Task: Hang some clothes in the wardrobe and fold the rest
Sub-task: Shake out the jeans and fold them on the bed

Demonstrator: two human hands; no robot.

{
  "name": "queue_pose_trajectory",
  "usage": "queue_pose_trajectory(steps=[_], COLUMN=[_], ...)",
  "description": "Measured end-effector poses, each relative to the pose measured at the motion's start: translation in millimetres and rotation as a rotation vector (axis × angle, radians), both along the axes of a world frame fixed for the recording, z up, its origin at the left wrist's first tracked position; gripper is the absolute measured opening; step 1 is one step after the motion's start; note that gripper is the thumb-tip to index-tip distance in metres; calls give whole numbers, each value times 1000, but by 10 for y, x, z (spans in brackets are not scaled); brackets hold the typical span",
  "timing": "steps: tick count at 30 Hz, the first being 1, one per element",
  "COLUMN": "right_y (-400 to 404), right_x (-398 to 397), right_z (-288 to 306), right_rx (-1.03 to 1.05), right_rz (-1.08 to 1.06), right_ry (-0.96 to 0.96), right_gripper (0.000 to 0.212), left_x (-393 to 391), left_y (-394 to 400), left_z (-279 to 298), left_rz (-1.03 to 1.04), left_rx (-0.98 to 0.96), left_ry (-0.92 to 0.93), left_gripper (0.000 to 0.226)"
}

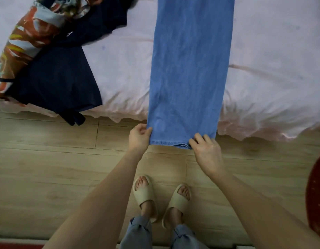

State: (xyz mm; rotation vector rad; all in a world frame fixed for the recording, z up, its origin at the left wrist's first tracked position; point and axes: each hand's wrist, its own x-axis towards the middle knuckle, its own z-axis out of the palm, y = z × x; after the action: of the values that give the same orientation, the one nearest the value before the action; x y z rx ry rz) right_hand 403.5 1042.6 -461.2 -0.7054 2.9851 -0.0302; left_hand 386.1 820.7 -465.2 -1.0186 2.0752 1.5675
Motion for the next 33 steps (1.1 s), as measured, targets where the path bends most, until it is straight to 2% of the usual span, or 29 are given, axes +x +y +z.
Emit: queue_pose_trajectory(steps=[1, 3, 5, 7, 10, 12, 16, 18, 21, 23, 25, 26, 27, 29, 30, 31, 33], right_y=[15, 39, 117, 191, 245, 230, 125, 87, 103, 143, 124, 89, 44, 11, 37, 57, 122], right_x=[0, -7, 0, 18, 34, 46, 60, 64, -5, -112, -206, -217, -218, -166, -203, -264, -367], right_z=[-50, -104, -171, -221, -228, -195, 61, 187, 528, 823, 1156, 1262, 1390, 1649, 1719, 1813, 1932], right_rx=[-17, -32, -21, -19, -19, -21, -17, -15, -24, -38, -47, -18, 32, 141, 172, 167, 134], right_rz=[9, 55, 92, 125, 156, 152, 90, 73, 82, 59, -18, -17, -10, -29, -61, -79, -58], right_ry=[20, 63, 92, 90, 51, 61, 111, 107, 92, 141, 178, 132, -3, -395, -498, -548, -542], right_gripper=[36, 48, 64, 70, 78, 74, 43, 43, 34, 33, 41, 43, 42, 30, 24, 22, 32], left_x=[-5, -36, -89, -170, -220, -176, -55, -39, -124, -231, -282, -284, -279, -216, -236, -275, -327], left_y=[16, 23, 79, 143, 173, 131, 67, 80, 68, 56, 35, 39, 37, 45, 70, 66, 44], left_z=[-62, -78, -89, -29, 10, 58, 357, 515, 889, 1229, 1501, 1572, 1658, 1739, 1841, 1920, 2034], left_rz=[-24, -47, -29, -38, -60, -3, 94, 68, -62, -126, -143, -195, -287, -477, -532, -535, -504], left_rx=[-30, -59, 67, 189, 163, 129, 144, 98, -74, -138, -165, -208, -253, -241, -236, -240, -284], left_ry=[-1, 32, 56, 40, 43, 66, 145, 168, 225, 352, 410, 361, 279, 57, -26, -79, -111], left_gripper=[16, 42, 57, 50, 30, 19, 14, 24, 38, 38, 27, 19, 19, 32, 34, 32, 25])
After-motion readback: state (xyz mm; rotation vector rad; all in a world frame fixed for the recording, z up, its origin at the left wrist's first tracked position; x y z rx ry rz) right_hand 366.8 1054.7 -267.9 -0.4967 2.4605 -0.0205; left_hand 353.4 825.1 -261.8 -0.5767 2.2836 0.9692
